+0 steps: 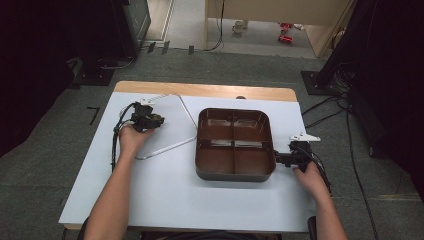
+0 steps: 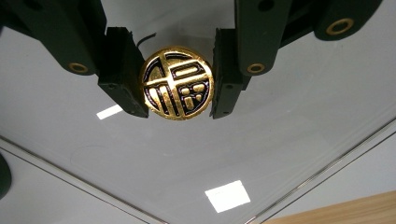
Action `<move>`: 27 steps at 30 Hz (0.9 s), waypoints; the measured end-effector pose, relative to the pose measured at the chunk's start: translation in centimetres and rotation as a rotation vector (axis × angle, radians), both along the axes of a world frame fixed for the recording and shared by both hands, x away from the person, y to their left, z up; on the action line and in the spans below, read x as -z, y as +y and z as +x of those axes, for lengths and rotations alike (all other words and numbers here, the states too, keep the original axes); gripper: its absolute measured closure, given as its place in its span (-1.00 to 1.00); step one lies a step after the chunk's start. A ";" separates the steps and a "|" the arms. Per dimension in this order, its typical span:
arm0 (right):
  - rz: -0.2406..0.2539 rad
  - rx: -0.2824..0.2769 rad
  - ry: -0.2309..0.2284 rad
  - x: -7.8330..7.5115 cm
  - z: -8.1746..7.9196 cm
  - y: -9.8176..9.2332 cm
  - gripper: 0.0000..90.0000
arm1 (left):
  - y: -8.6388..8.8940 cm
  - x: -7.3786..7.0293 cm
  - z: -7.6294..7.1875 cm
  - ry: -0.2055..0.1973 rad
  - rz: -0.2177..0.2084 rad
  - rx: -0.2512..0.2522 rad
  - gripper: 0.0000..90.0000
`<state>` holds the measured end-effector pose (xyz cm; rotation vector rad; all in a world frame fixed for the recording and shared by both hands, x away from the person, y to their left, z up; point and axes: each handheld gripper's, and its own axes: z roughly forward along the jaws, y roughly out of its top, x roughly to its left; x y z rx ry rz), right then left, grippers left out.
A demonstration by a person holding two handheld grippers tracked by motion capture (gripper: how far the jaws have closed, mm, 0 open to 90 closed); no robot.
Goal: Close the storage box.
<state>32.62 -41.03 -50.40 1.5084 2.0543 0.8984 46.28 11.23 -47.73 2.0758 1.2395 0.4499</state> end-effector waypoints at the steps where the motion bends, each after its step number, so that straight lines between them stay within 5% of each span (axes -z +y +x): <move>1: 0.000 0.000 0.000 0.0 0.0 0.0 -0.77 | 0.0 0.0 0.0 0.003 -0.005 -0.002 0.31; 8: 0.001 0.000 0.000 0.0 0.0 0.0 -0.77 | 0.1 -0.7 -0.2 0.012 0.013 0.014 0.32; 27: 0.001 0.000 0.000 0.0 0.0 0.0 -0.77 | 0.8 -6.4 -2.2 -0.011 -0.062 0.034 0.32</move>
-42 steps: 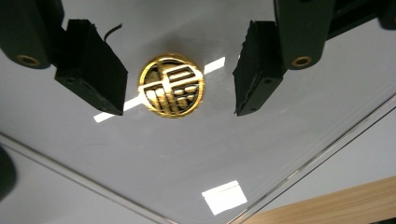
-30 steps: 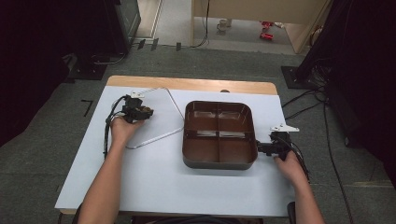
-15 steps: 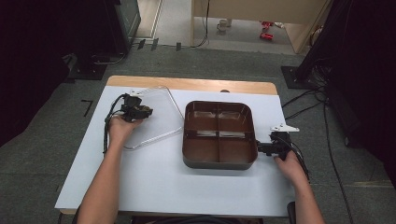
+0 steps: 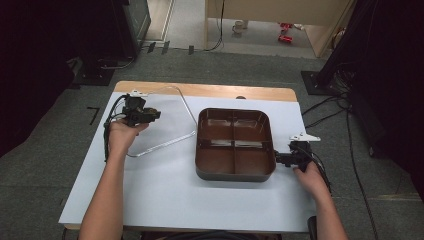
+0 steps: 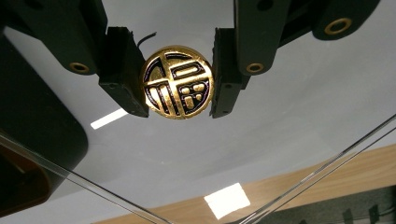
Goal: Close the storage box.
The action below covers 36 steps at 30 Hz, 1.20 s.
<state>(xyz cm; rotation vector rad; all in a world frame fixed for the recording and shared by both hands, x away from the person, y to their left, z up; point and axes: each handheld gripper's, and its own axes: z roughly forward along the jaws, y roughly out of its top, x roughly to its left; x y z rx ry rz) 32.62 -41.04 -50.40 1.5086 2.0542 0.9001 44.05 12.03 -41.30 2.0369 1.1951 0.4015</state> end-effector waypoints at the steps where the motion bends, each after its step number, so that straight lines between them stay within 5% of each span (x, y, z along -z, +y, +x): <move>1: 0.000 0.000 0.000 0.0 0.0 0.0 -0.77 | 0.0 -0.3 -0.1 -0.001 -0.002 0.006 0.32; 13: 0.000 0.000 0.000 0.0 0.0 0.0 -0.77 | -1.8 -3.1 -1.5 -0.017 -0.076 0.077 0.32; 21: 0.000 0.000 0.000 0.0 0.0 0.0 -0.77 | -4.3 -4.3 -2.4 -0.041 -0.076 0.148 0.32; 36: 0.001 0.001 0.001 0.0 0.0 0.0 -0.77 | -10.1 -3.4 -3.6 -0.026 -0.070 0.274 0.32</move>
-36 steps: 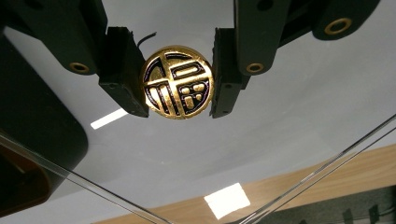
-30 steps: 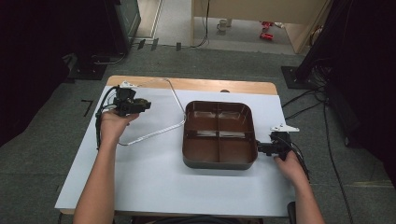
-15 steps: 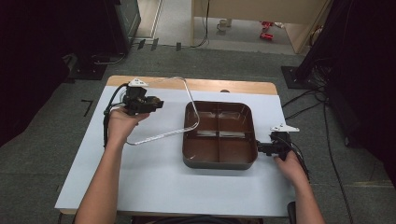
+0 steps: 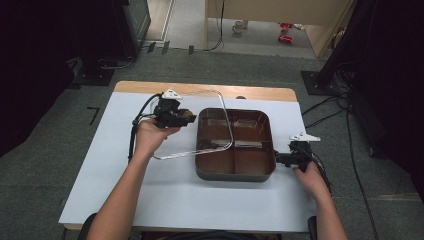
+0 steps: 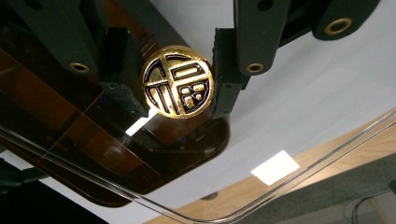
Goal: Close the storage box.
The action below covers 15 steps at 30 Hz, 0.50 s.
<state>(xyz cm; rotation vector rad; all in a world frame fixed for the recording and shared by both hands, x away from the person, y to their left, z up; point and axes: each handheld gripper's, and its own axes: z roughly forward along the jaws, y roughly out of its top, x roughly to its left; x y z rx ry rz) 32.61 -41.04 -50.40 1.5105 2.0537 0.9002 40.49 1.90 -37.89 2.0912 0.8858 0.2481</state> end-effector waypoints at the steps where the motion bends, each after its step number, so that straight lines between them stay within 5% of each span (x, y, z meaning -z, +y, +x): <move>1: 0.000 0.000 0.000 0.0 0.0 0.0 -0.77 | -0.4 0.2 -0.1 0.000 0.003 0.008 0.32; 15: -0.001 0.000 0.000 0.0 0.0 0.0 -0.77 | -6.3 1.8 -1.1 0.003 0.043 0.112 0.32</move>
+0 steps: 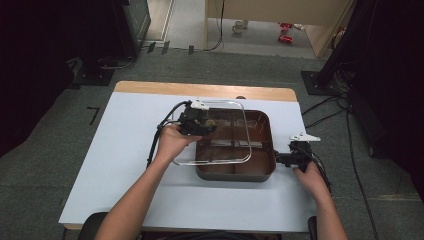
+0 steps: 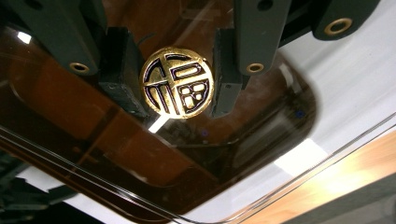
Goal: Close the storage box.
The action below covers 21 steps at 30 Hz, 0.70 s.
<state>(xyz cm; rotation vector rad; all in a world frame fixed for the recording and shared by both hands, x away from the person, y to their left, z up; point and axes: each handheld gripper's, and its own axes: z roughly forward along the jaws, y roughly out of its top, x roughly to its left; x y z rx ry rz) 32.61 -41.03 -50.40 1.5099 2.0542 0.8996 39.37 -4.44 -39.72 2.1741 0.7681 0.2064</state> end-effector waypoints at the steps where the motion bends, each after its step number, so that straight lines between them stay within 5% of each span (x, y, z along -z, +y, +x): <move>1: 0.000 0.000 0.000 0.0 0.0 0.0 -0.77 | -0.6 0.1 -0.1 0.005 0.000 0.008 0.32; 21: -0.001 -0.002 -0.001 0.0 0.0 0.0 -0.77 | -6.4 2.0 -0.7 0.001 0.055 0.080 0.32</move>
